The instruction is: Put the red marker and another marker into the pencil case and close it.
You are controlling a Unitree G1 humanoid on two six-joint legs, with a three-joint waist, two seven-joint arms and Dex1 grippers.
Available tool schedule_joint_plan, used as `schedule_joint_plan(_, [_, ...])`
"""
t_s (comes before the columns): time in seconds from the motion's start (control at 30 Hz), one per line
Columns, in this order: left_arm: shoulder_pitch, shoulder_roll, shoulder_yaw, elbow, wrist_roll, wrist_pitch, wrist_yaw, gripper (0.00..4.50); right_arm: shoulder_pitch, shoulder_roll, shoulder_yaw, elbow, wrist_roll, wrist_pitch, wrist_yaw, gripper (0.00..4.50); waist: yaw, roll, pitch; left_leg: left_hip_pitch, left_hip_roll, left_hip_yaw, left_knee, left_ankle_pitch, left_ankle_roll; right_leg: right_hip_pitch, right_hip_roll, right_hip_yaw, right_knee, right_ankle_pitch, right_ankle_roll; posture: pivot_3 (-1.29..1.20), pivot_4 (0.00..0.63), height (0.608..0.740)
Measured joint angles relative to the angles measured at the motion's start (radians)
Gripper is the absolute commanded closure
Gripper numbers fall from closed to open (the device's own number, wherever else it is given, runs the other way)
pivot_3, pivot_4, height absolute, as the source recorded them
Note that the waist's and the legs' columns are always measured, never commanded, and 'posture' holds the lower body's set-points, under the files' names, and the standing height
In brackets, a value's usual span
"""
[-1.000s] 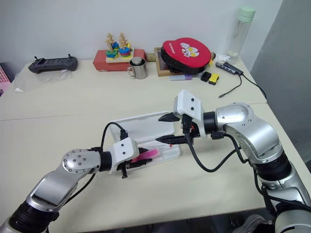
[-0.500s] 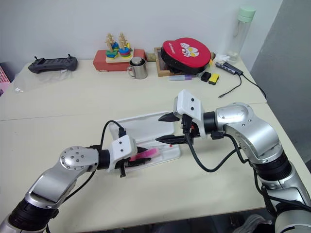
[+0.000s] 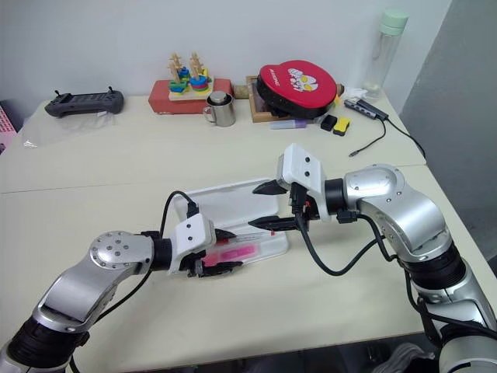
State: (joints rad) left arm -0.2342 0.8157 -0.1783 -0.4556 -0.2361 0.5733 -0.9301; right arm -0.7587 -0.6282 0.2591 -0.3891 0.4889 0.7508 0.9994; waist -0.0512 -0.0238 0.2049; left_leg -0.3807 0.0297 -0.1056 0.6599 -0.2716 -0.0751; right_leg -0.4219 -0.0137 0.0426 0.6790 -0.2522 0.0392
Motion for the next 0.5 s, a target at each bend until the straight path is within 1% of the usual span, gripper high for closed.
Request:
schedule_joint_plan(0.07, [-0.007,0.004,0.021,0.0,-0.007,-0.004,0.001,0.02,0.0,0.0,0.0,0.0,-0.003,0.0,0.0,1.44,0.0,0.0,0.0,0.0,0.0,0.0,0.0,0.0,0.0,0.0,0.0,0.0,0.0,0.0,0.0,0.0,0.15,0.74])
schedule_joint_plan(0.23, [-0.043,0.038,0.155,-0.028,-0.083,0.052,-0.003,0.02,0.0,-0.001,0.0,0.0,-0.005,0.0,0.0,1.44,-0.001,0.0,0.0,0.0,0.0,0.0,0.0,0.0,0.0,0.0,0.0,0.0,0.0,0.0,0.001,0.0,0.15,0.74])
schedule_joint_plan(0.3, [-0.044,0.07,0.211,-0.045,-0.142,0.094,-0.029,0.02,0.0,-0.001,0.001,0.003,-0.015,-0.003,-0.001,1.44,-0.003,-0.001,0.0,-0.001,0.0,0.0,0.0,0.0,0.0,0.0,0.0,0.0,0.0,0.0,0.001,0.0,0.15,0.74])
schedule_joint_plan(0.33, [-0.045,0.109,0.277,-0.058,-0.204,0.135,-0.057,0.02,0.0,-0.003,0.001,0.014,-0.032,-0.01,-0.004,1.44,-0.004,-0.001,0.001,0.0,0.0,0.0,0.0,0.0,0.0,0.0,0.0,0.0,0.0,0.0,0.001,0.0,0.15,0.74])
schedule_joint_plan(0.5, [-0.047,0.216,0.482,-0.096,-0.376,0.242,-0.13,0.02,-0.008,-0.006,0.004,0.091,-0.093,-0.054,-0.009,1.44,-0.005,-0.001,0.001,0.0,0.0,0.0,0.0,0.0,0.0,0.0,0.0,0.0,0.0,-0.001,0.001,0.0,0.15,0.74])
